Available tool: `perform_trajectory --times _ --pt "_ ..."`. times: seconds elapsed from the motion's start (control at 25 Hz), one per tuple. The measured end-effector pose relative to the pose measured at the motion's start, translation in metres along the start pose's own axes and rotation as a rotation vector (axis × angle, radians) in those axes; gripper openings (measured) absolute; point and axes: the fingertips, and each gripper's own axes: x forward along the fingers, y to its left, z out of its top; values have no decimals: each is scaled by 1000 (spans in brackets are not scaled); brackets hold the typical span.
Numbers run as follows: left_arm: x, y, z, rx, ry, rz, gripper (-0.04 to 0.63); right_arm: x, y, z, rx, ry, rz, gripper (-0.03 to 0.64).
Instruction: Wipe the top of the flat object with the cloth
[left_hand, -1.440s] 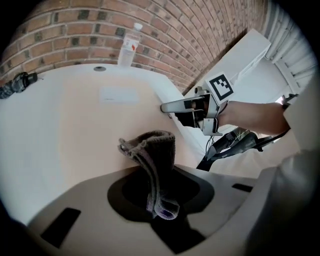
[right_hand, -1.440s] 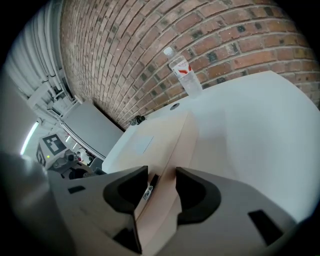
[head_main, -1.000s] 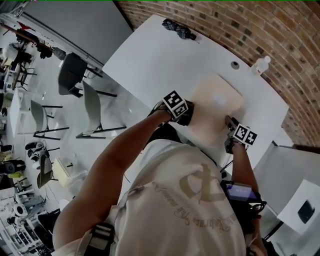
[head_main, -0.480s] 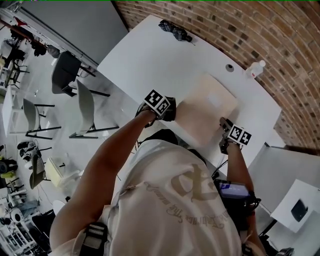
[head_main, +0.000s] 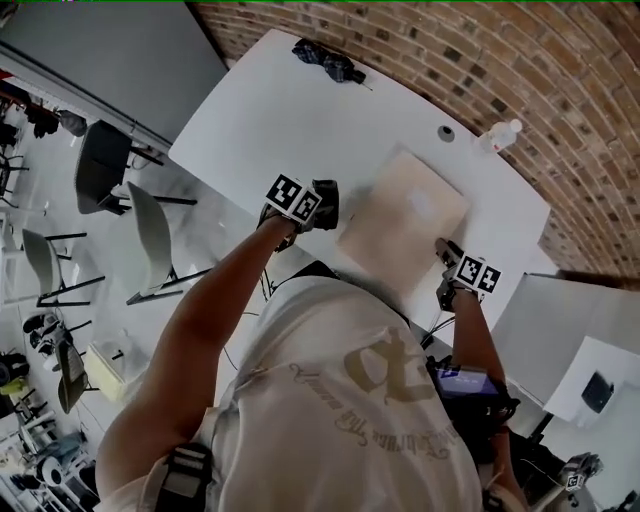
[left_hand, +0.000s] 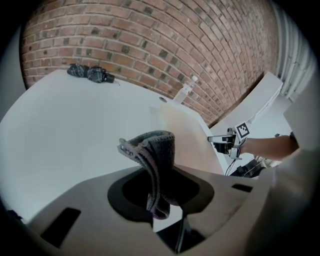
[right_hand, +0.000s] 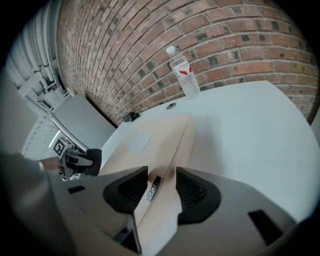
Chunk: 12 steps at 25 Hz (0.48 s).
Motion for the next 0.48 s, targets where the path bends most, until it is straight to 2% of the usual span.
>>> perform_trajectory --times 0.24,0.48 --pt "15 0 53 44 -108 -70 104 -2 7 1 80 -40 0 189" --pt "34 13 101 38 -192 -37 104 2 6 -3 84 -31 -46 189"
